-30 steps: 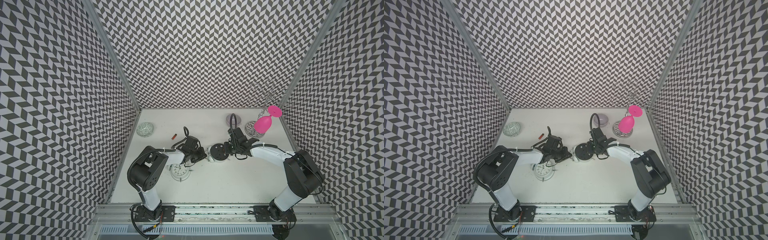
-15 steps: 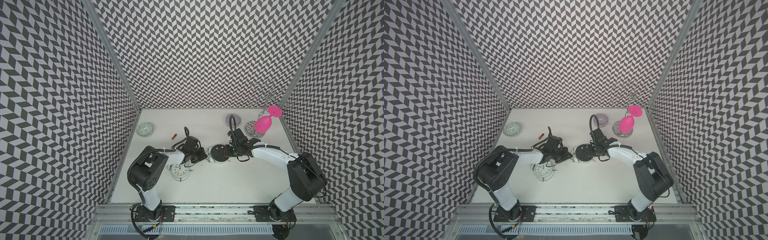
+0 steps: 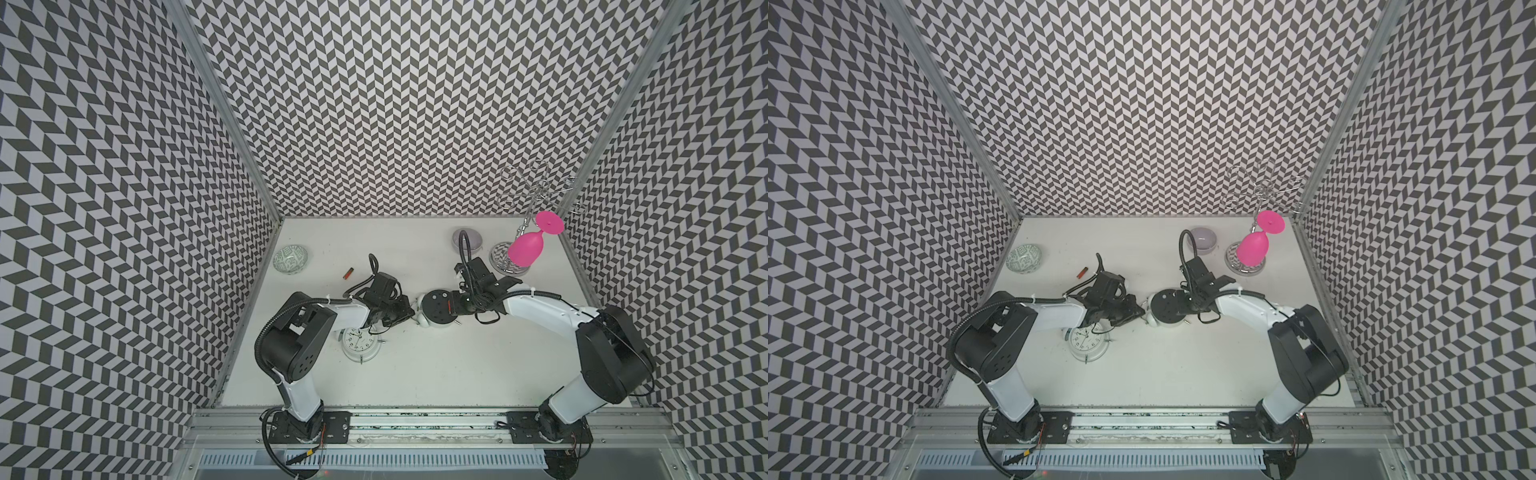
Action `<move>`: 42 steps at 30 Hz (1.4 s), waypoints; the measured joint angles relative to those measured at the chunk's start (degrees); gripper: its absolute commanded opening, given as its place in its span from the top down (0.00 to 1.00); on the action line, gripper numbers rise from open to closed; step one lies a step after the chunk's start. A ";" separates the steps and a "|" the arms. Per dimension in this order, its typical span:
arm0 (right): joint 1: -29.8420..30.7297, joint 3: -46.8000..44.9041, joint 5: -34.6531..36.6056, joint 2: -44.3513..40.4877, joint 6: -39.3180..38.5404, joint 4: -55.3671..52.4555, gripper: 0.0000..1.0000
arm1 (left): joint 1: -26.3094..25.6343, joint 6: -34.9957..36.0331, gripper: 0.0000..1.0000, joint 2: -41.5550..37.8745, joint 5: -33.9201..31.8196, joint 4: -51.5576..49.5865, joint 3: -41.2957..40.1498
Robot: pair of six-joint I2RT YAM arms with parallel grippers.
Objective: Insert the battery into the alarm
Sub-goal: Install the battery in the alarm.
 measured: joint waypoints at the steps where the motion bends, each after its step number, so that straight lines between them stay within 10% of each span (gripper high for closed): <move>1: 0.00 -0.15 -0.04 0.00 -0.37 0.09 1.00 | 0.00 -0.02 1.00 0.00 0.00 0.00 0.00; 29: 1.16 1.18 -2.45 -0.72 -1.36 2.21 0.83 | 0.92 0.90 1.00 -0.02 0.15 -0.15 -0.15; 42: 1.01 0.26 -2.23 -2.56 0.42 2.56 0.90 | 0.92 1.95 1.00 -0.13 -0.02 -0.20 -0.13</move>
